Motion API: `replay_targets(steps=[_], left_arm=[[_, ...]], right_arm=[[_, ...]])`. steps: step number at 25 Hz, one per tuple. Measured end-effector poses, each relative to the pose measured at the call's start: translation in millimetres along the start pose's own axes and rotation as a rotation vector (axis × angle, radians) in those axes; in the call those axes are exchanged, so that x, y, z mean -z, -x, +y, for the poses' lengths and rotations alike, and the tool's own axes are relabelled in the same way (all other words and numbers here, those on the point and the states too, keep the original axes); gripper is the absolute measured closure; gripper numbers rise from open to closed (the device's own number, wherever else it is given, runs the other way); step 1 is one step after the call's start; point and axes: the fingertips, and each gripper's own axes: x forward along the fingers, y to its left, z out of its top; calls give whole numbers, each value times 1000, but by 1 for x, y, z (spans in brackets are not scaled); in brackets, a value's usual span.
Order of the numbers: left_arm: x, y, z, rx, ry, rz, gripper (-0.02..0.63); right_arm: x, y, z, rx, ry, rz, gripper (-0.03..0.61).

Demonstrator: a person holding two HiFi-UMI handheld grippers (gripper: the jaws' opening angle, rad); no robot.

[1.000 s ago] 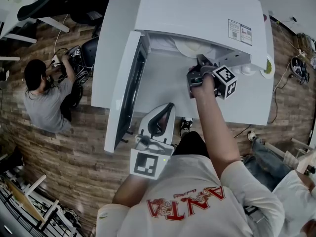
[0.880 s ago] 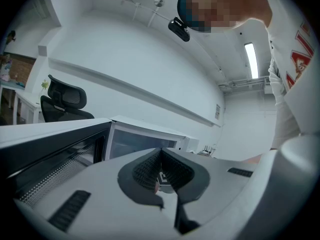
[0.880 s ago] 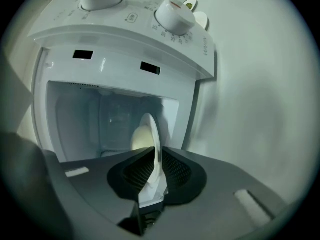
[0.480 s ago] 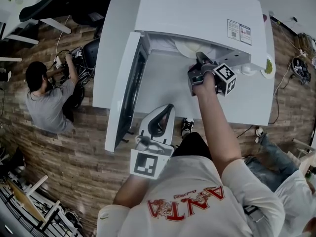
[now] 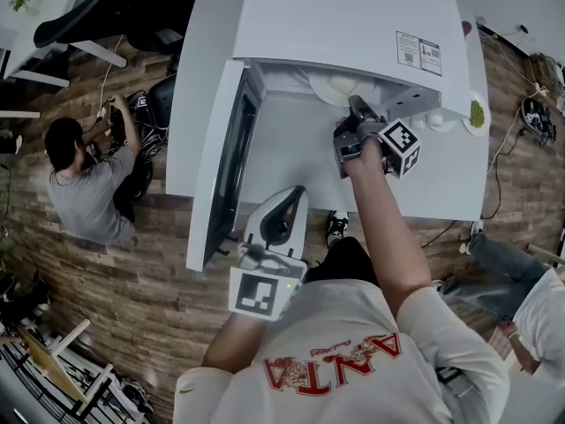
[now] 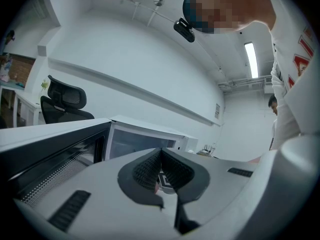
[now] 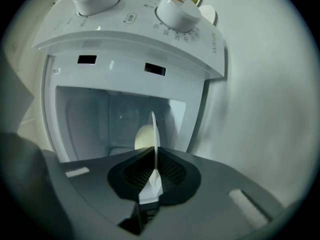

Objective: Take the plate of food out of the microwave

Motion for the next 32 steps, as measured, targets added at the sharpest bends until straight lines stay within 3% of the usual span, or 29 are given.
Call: replay_targets(steps=[17, 32], left_arm=[[-6, 5, -1, -1, -24, -5, 604], [-29, -16, -25, 62, -92, -43, 604]], right_arm=[[13, 27, 13, -100, 14, 44, 561], [55, 125, -16, -134, 17, 189, 561]])
